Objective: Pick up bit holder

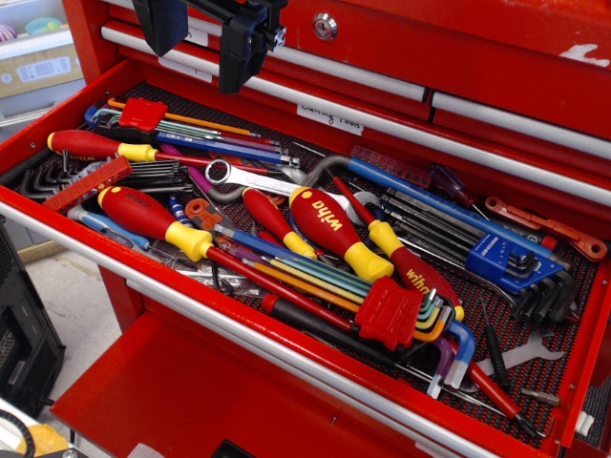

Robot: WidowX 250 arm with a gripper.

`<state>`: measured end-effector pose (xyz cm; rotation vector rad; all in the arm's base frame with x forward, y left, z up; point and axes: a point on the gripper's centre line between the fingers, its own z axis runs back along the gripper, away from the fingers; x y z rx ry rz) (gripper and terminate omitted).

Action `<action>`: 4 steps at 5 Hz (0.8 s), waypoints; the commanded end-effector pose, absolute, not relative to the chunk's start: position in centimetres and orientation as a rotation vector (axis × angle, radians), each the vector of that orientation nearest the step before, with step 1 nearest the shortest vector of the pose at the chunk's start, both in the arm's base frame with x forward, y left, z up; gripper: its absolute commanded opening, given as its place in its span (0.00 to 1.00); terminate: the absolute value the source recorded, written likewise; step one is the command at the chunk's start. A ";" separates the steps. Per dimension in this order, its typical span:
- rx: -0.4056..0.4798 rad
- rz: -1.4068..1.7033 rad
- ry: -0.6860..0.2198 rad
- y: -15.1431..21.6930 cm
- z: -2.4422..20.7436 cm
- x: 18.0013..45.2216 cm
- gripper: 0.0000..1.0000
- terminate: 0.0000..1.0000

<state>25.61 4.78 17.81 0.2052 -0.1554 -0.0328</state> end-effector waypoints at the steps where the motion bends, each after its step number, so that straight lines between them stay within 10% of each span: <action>1: 0.205 -0.033 -0.155 4.8 17.8 25.6 1.00 0.00; 4: 0.163 -0.123 -0.344 12.9 12.2 25.2 1.00 0.00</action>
